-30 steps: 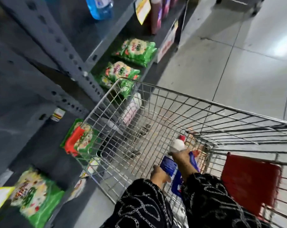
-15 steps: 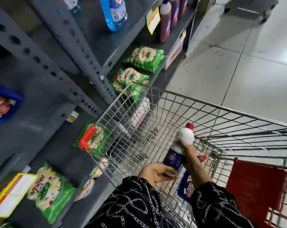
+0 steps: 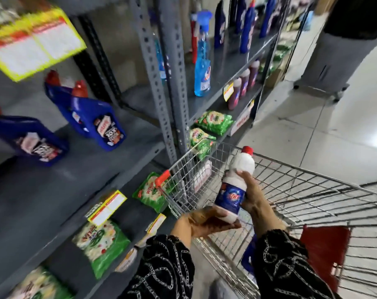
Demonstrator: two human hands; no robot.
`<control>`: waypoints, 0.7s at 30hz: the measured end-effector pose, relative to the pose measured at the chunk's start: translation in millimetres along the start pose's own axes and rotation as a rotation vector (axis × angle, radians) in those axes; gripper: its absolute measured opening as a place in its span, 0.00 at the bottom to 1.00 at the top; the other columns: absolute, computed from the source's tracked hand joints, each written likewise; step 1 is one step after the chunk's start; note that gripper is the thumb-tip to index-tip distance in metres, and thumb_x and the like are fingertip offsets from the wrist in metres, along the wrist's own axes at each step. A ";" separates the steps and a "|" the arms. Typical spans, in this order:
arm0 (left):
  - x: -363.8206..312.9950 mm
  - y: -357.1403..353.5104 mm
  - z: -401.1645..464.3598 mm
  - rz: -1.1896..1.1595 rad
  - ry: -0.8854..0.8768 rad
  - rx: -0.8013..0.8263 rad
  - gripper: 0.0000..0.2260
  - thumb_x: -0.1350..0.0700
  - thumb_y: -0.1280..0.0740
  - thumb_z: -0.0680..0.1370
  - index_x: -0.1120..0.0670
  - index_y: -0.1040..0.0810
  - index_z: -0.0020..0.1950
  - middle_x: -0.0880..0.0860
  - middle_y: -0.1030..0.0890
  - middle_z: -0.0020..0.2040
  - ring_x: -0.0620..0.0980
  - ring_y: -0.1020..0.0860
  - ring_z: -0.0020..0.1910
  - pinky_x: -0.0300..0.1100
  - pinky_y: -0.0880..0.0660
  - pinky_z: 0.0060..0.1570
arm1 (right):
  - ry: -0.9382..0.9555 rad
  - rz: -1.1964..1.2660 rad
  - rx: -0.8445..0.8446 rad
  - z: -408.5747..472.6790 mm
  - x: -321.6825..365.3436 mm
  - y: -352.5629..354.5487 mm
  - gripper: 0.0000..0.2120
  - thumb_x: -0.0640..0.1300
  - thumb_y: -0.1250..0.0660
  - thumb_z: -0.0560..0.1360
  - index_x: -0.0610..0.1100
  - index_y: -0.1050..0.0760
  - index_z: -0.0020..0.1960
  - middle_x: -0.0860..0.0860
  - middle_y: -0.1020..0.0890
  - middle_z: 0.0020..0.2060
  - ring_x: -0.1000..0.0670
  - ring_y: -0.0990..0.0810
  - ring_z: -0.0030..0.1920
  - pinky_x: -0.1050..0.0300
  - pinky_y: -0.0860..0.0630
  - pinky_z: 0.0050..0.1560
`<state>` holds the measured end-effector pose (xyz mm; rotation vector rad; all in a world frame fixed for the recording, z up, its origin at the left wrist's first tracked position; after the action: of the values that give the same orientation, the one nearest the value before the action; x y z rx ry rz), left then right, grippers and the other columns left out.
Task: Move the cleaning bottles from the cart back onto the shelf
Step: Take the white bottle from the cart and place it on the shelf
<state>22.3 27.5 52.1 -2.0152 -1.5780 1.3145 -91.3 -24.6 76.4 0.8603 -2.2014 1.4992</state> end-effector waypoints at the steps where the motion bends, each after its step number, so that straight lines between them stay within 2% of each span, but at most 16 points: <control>1: -2.7 1.8 -14.2 -0.009 -0.028 -0.018 0.14 0.68 0.42 0.77 0.68 0.25 0.61 0.67 0.19 0.55 0.63 0.20 0.57 0.52 0.21 0.57 | -0.011 -0.031 0.005 -4.2 -5.5 -12.8 0.17 0.49 0.22 0.58 0.43 0.19 0.44 0.46 0.16 0.35 0.48 0.17 0.33 0.54 0.18 0.38; 3: -7.1 -1.4 -42.2 -0.039 -0.084 -0.004 0.17 0.69 0.34 0.72 0.69 0.24 0.60 0.68 0.19 0.54 0.64 0.19 0.55 0.51 0.19 0.52 | -0.026 -0.082 0.011 -13.6 -15.9 -39.3 0.17 0.49 0.22 0.57 0.43 0.18 0.42 0.46 0.16 0.33 0.47 0.17 0.31 0.54 0.18 0.36; 5: -10.8 -8.0 -67.7 -0.057 -0.097 0.086 0.23 0.69 0.25 0.63 0.66 0.22 0.57 0.65 0.17 0.51 0.60 0.17 0.51 0.51 0.19 0.53 | -0.035 -0.119 0.013 -21.3 -27.1 -63.9 0.15 0.49 0.26 0.62 0.42 0.20 0.44 0.46 0.16 0.32 0.47 0.17 0.30 0.54 0.18 0.35; 7: -15.2 -10.8 -94.9 0.037 -0.125 0.130 0.21 0.67 0.26 0.65 0.61 0.23 0.58 0.59 0.15 0.50 0.55 0.17 0.50 0.48 0.20 0.55 | -0.045 -0.148 0.031 -27.1 -39.6 -89.5 0.11 0.48 0.33 0.68 0.41 0.23 0.45 0.46 0.16 0.32 0.48 0.18 0.30 0.55 0.19 0.33; 8: -17.3 -3.0 -108.4 0.099 -0.152 0.098 0.19 0.67 0.29 0.68 0.60 0.22 0.58 0.57 0.15 0.49 0.53 0.16 0.49 0.46 0.20 0.56 | -0.050 -0.164 0.037 -28.3 -47.7 -103.0 0.11 0.48 0.35 0.70 0.40 0.24 0.46 0.45 0.17 0.32 0.48 0.18 0.30 0.55 0.19 0.33; 10: -22.4 19.6 -139.2 0.175 -0.212 -0.009 0.15 0.66 0.33 0.71 0.57 0.20 0.56 0.55 0.14 0.47 0.52 0.16 0.47 0.44 0.19 0.54 | -0.024 -0.219 0.063 -28.5 -65.0 -134.7 0.15 0.48 0.35 0.70 0.37 0.25 0.50 0.43 0.18 0.36 0.46 0.19 0.33 0.54 0.20 0.36; 12: -27.2 43.5 -175.9 0.187 -0.296 -0.102 0.13 0.66 0.32 0.70 0.57 0.18 0.53 0.54 0.13 0.45 0.51 0.15 0.45 0.45 0.20 0.56 | -0.014 -0.287 0.142 -27.4 -86.6 -175.6 0.22 0.48 0.35 0.68 0.35 0.27 0.56 0.40 0.20 0.42 0.44 0.22 0.38 0.52 0.23 0.42; 13: -29.5 55.4 -195.7 0.176 -0.343 -0.148 0.13 0.67 0.32 0.71 0.58 0.18 0.53 0.55 0.13 0.45 0.51 0.15 0.45 0.45 0.21 0.57 | -0.030 -0.317 0.194 -27.3 -99.2 -198.9 0.22 0.48 0.34 0.68 0.35 0.26 0.56 0.41 0.19 0.42 0.44 0.21 0.39 0.52 0.22 0.43; 16: -36.2 96.9 -254.3 0.108 -0.504 -0.326 0.14 0.70 0.35 0.74 0.63 0.23 0.59 0.57 0.14 0.44 0.51 0.15 0.44 0.40 0.18 0.51 | -0.009 -0.412 0.305 -21.9 -134.0 -267.3 0.14 0.45 0.33 0.68 0.37 0.20 0.50 0.46 0.14 0.40 0.49 0.16 0.39 0.54 0.21 0.47; 18: -41.7 121.9 -291.8 0.127 -0.600 -0.459 0.15 0.71 0.34 0.74 0.64 0.24 0.60 0.58 0.14 0.45 0.49 0.15 0.44 0.37 0.18 0.47 | 0.010 -0.458 0.346 -14.3 -158.5 -305.7 0.07 0.40 0.33 0.71 0.40 0.19 0.46 0.47 0.13 0.40 0.50 0.16 0.39 0.54 0.20 0.47; 20: -50.7 140.7 -331.3 0.180 -0.678 -0.606 0.17 0.69 0.32 0.73 0.64 0.25 0.62 0.58 0.16 0.49 0.46 0.16 0.42 0.34 0.20 0.43 | 0.010 -0.489 0.388 -8.0 -183.2 -342.5 0.05 0.40 0.31 0.71 0.43 0.17 0.45 0.46 0.14 0.42 0.49 0.16 0.41 0.53 0.19 0.47; 21: -56.6 148.8 -351.9 0.211 -0.717 -0.685 0.19 0.68 0.31 0.73 0.64 0.26 0.63 0.59 0.17 0.52 0.46 0.17 0.44 0.35 0.22 0.45 | 0.012 -0.504 0.411 -5.5 -194.3 -360.9 0.05 0.41 0.30 0.69 0.43 0.17 0.44 0.46 0.14 0.42 0.49 0.16 0.41 0.53 0.19 0.46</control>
<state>388.6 31.3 174.3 -2.2519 -2.4540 1.9225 290.0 -57.0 223.0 1.3998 -1.5134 1.6901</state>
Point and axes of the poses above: each hand's wrist, its own z-axis towards the middle knuckle, its own y-axis out of the back of the hand, x = y × z, the point moved 8 cm from there along z, towards the middle knuckle
